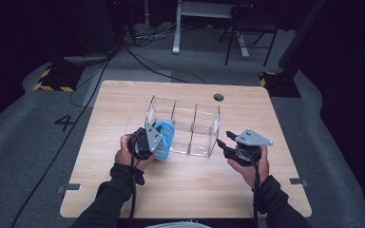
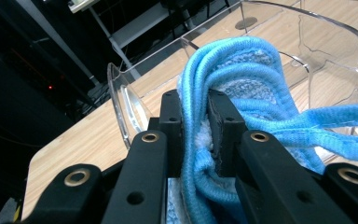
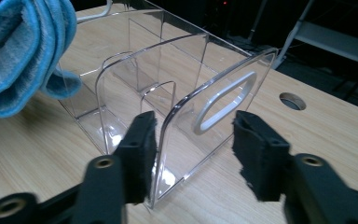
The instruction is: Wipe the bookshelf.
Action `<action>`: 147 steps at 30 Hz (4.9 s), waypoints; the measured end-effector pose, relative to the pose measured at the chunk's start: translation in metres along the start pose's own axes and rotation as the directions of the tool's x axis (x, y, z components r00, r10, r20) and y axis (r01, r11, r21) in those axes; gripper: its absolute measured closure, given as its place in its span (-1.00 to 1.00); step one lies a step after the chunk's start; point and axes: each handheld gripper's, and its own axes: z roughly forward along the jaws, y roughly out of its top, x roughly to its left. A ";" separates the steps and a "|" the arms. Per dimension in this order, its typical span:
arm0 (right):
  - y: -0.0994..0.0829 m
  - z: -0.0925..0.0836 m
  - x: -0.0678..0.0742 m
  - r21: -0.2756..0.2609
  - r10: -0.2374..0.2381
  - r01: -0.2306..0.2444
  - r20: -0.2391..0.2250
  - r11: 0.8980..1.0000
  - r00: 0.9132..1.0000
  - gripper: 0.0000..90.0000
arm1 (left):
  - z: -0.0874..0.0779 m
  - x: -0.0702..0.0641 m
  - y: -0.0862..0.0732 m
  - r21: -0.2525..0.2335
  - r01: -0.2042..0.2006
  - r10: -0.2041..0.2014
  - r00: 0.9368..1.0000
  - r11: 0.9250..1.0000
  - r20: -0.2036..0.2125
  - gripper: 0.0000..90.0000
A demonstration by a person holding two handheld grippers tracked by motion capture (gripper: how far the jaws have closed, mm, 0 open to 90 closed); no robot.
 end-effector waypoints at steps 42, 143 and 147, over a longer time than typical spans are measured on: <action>-0.017 0.020 0.011 0.042 0.054 -0.051 -0.078 0.998 0.995 0.21 | 0.000 -0.005 0.021 0.015 -0.073 0.074 0.992 0.997 -0.099 0.72; -0.028 0.006 0.017 0.012 -0.017 0.018 -0.094 1.000 0.995 0.09 | 0.018 -0.049 -0.063 0.264 -0.151 0.036 0.918 0.953 0.395 -0.33; -0.028 0.006 0.018 0.010 -0.018 0.019 -0.088 1.000 0.996 0.09 | 0.020 -0.048 -0.061 0.273 -0.155 0.048 0.931 0.949 0.362 -0.14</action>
